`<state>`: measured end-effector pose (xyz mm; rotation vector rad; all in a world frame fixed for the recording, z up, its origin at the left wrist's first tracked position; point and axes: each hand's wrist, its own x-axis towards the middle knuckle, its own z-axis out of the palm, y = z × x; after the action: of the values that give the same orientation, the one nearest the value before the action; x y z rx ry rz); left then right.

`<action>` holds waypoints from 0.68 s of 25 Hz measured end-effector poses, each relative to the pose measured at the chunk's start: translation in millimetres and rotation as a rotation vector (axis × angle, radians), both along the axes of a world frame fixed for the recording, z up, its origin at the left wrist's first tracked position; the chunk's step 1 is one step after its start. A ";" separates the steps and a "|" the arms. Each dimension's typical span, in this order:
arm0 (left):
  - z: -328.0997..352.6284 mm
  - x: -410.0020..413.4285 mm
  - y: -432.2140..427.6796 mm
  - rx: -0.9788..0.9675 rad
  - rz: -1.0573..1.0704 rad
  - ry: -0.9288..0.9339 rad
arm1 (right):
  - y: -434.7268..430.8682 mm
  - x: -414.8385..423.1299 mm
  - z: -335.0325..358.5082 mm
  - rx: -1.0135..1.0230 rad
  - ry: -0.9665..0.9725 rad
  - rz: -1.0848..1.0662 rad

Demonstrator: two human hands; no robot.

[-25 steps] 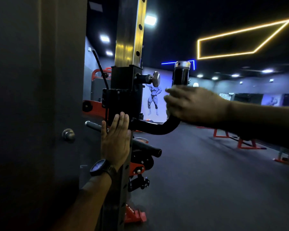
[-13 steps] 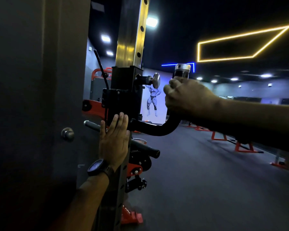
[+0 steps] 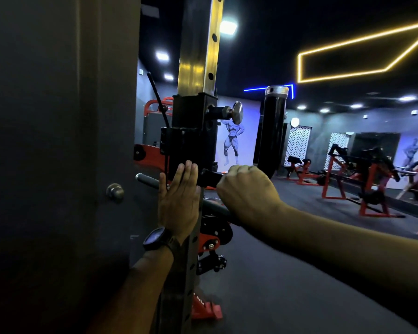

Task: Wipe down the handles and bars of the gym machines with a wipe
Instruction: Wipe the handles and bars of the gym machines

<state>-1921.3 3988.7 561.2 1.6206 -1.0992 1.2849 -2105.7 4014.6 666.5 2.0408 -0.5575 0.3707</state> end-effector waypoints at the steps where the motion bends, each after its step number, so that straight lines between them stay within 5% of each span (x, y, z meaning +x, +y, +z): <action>1: 0.2 0.3 0.1 0.003 -0.001 0.000 | 1.9 8.1 -1.0 0.069 -0.080 -0.019; 6: -1.4 2.1 -1.1 0.021 -0.026 0.019 | -8.6 53.3 2.0 0.326 -0.295 0.034; 13: -0.9 0.2 -0.5 -0.008 -0.040 0.006 | -30.8 16.3 -53.2 0.046 -0.376 0.495; 15: -1.7 0.1 -1.8 -0.021 -0.056 0.018 | -27.2 -5.1 -85.5 0.296 -0.571 0.546; 17: -2.1 0.4 -1.8 -0.025 -0.059 0.024 | -21.0 -7.3 -113.1 0.867 -1.031 0.560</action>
<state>-1920.9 3986.9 559.2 1.5697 -1.1041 1.2334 -2113.0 3993.6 553.4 2.7231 -0.8224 1.8355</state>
